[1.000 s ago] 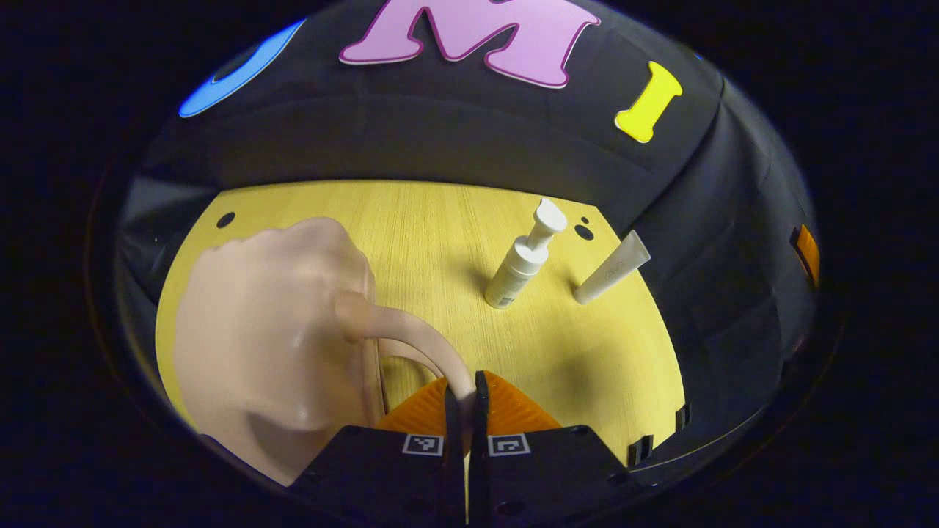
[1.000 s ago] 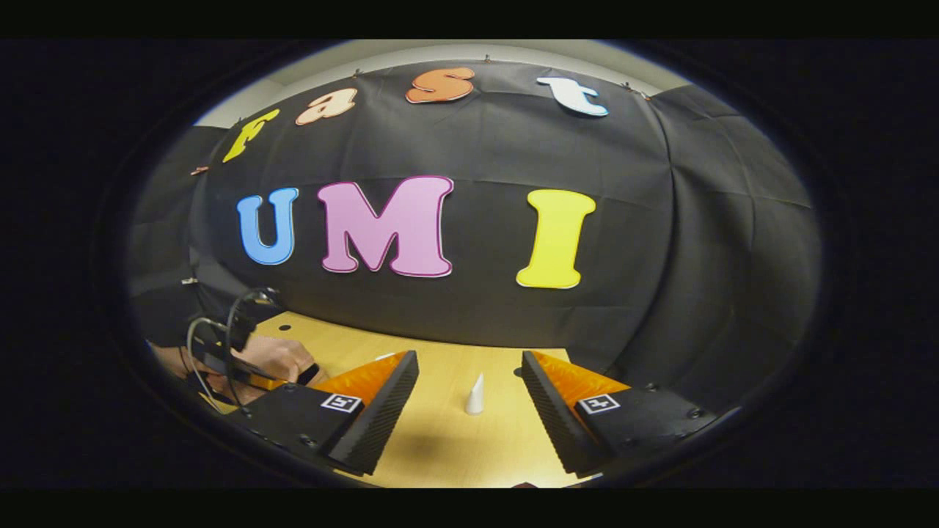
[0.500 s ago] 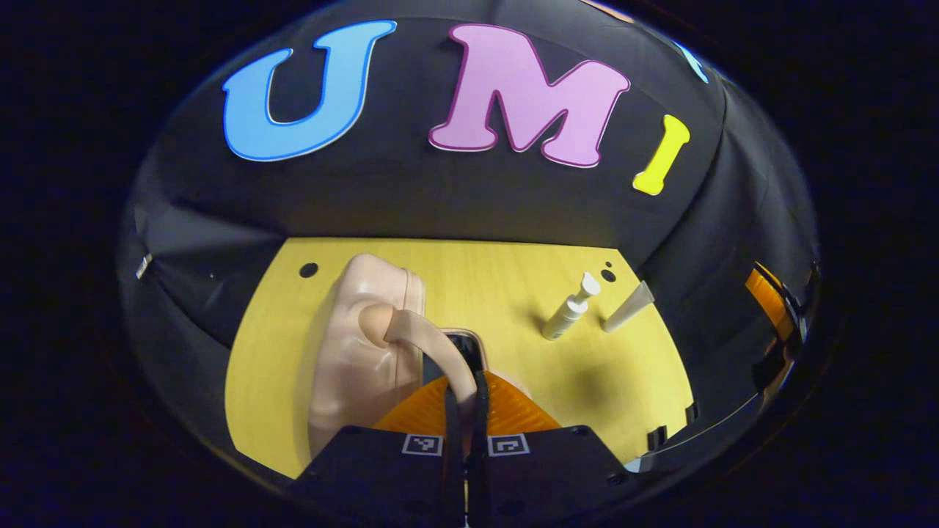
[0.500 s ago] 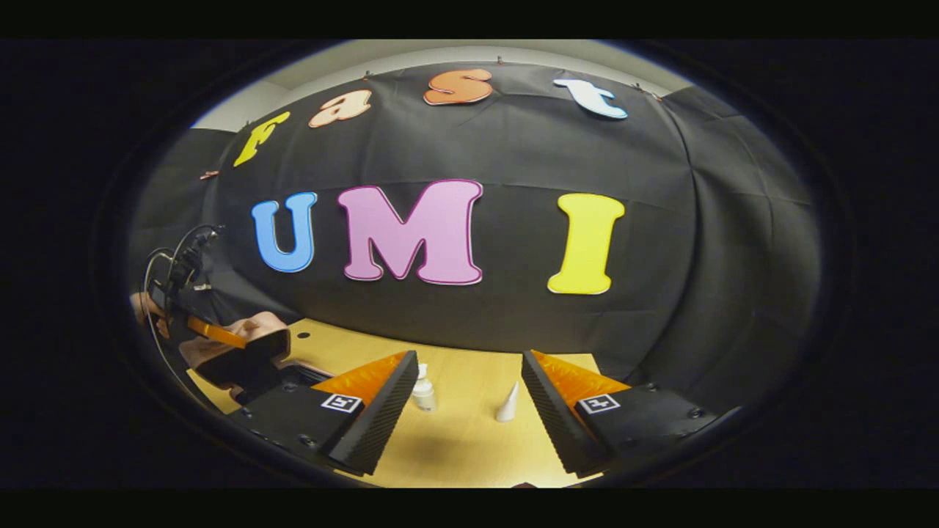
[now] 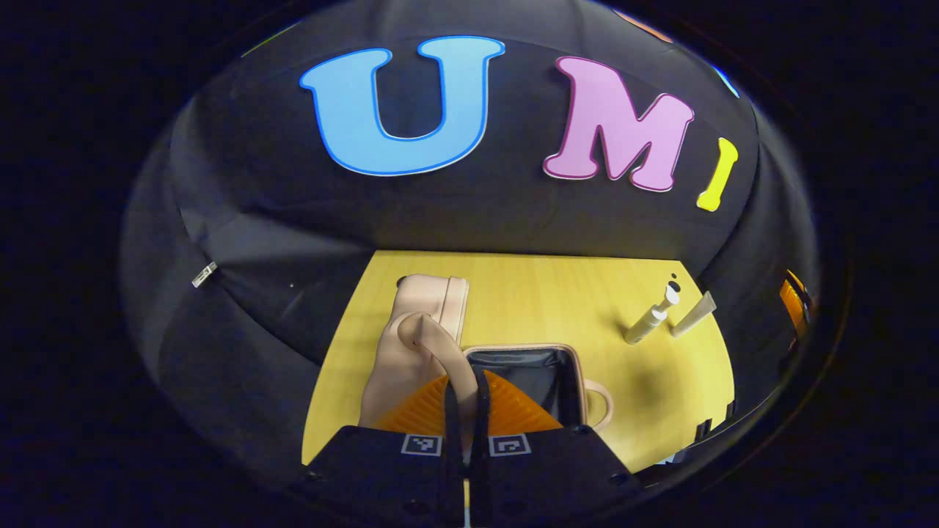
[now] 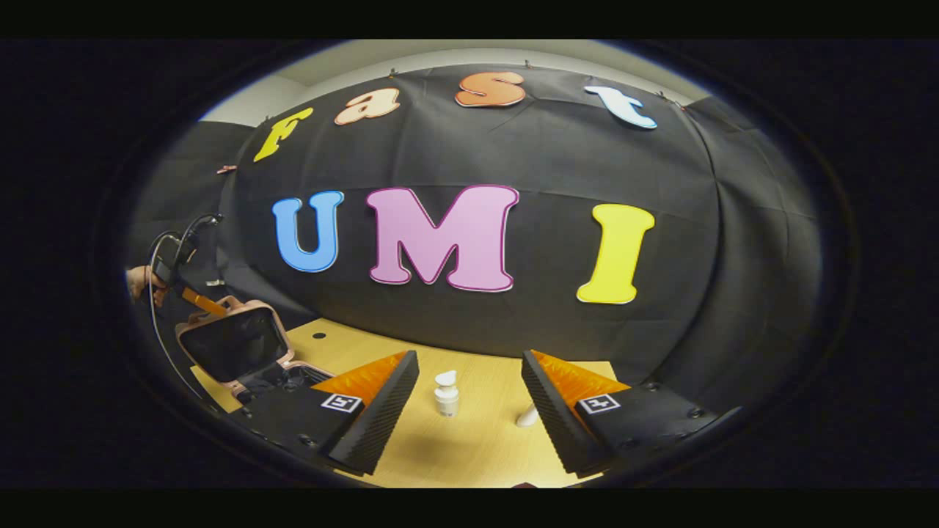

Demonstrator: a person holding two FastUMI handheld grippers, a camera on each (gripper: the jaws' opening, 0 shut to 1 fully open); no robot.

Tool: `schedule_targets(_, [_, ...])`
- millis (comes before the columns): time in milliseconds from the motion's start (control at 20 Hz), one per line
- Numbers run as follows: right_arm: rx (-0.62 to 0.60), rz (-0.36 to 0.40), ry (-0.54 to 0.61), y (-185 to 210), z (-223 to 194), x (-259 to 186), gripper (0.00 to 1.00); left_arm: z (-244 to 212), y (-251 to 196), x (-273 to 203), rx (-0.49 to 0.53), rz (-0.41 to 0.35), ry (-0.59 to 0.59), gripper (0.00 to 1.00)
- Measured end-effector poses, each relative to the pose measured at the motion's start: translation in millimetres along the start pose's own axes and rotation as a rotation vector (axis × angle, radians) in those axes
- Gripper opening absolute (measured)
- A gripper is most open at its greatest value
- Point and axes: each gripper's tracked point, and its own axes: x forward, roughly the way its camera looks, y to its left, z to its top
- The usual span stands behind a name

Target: First open the suitcase, pack the skin care products into it, and then close the suitcase.

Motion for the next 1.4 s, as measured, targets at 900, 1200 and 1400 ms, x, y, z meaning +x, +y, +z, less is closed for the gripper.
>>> schedule_targets(900, [0.043, -0.027, 0.099, 42, -13, 3, 0.9, -110, 236, 130, -0.057, 0.369, 0.217, 0.17])
schedule_targets(1200, [0.165, -0.095, 0.149, 44, -21, 2, 0.9, -159, 249, 180, -0.141, 0.308, 0.305, 0.18])
schedule_targets(1400, [0.228, -0.151, 0.182, 40, -34, 2, 0.92, -175, 266, 196, -0.132, 0.326, 0.326, 0.27])
